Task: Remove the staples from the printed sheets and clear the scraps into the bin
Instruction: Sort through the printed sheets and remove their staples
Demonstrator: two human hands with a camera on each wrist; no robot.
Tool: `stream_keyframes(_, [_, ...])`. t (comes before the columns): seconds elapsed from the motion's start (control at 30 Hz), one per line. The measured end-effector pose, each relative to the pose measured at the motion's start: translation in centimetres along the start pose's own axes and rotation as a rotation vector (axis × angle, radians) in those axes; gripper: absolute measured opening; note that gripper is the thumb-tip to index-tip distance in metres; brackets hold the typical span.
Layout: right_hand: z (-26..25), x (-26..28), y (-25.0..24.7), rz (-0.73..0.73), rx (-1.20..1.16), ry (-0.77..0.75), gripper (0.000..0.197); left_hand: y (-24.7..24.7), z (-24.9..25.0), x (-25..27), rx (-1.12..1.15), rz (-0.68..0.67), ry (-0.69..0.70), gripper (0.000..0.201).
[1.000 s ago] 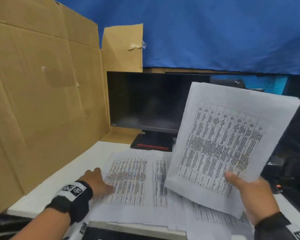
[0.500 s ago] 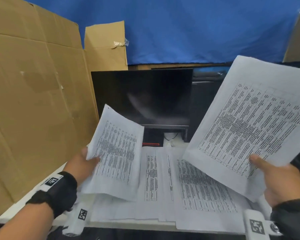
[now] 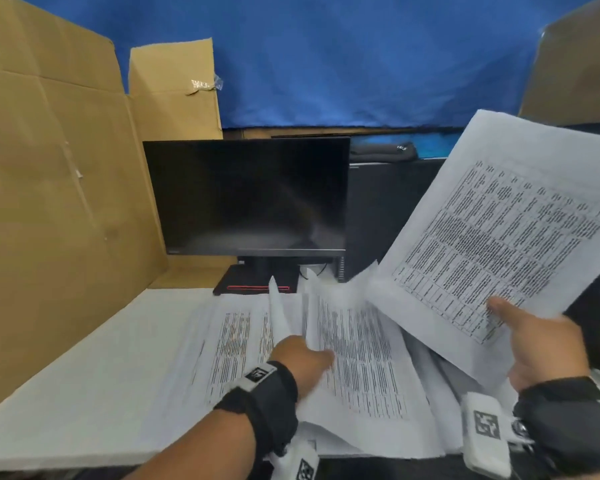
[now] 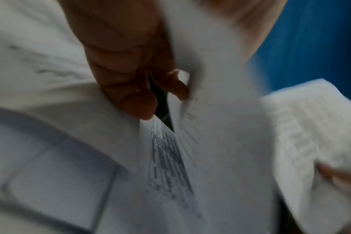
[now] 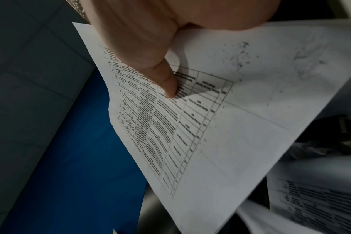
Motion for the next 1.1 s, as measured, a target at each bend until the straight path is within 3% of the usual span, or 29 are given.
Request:
stream_keyframes(0.1, [0.0, 0.3, 0.4, -0.035, 0.036, -0.025, 0.014, 1.3, 2.1, -0.3, -0.448, 0.047, 0.102, 0.053])
stream_keyframes(0.17, [0.3, 0.6, 0.7, -0.031, -0.031, -0.005, 0.024, 2.2, 2.6, -0.7, -0.722, 0.022, 0.143, 0.044])
stream_keyframes(0.23, [0.5, 1.3, 1.2, -0.033, -0.089, -0.001, 0.040, 2.9, 2.7, -1.0, -0.858, -0.015, 0.179, 0.033])
stream_keyframes(0.33, [0.8, 1.9, 2.1, -0.068, -0.133, 0.010, 0.045, 3.4, 2.3, -1.6, -0.858, -0.084, 0.147, 0.022])
stream_keyframes(0.43, [1.2, 2.4, 2.4, -0.084, -0.123, 0.017, 0.043, 3.6, 2.1, -1.8, -0.743, -0.113, 0.077, 0.010])
stream_keyframes(0.6, [1.7, 2.8, 2.8, -0.096, -0.075, 0.012, 0.043, 1.8, 1.4, -1.9, -0.414, -0.005, -0.009, 0.050])
stream_keyframes(0.7, [1.3, 2.7, 2.6, -0.080, -0.055, 0.003, 0.040, -1.2, 1.4, -1.0, -0.211, 0.094, 0.024, 0.059])
stream_keyframes(0.77, [1.2, 2.5, 2.4, -0.076, -0.063, -0.006, 0.041, -3.9, 1.3, -0.1, -0.111, 0.162, 0.060, 0.043])
stream_keyframes(0.83, [1.1, 2.5, 2.2, -0.065, -0.066, 0.000, 0.042, -7.2, 1.1, 1.4, 0.024, 0.250, 0.129, 0.013])
stream_keyframes(0.97, [1.4, 2.7, 2.7, -0.073, -0.027, 0.011, 0.041, -14.9, -0.7, 5.3, 0.346, 0.463, 0.253, 0.005])
stream_keyframes(1.1, [2.0, 4.0, 4.9, -0.147, 0.069, 0.023, 0.025, -18.9, -3.2, 6.7, 0.703, 0.448, 0.330, 0.013])
Point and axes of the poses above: each hand's wrist, its own x-axis away from the middle knuckle, its own y-axis out of the palm, z = x × y, the point moved 7 cm from there along -x, towards the middle knuckle, and after that the axes turned 2 degrees about x, right-handed, at the moved point
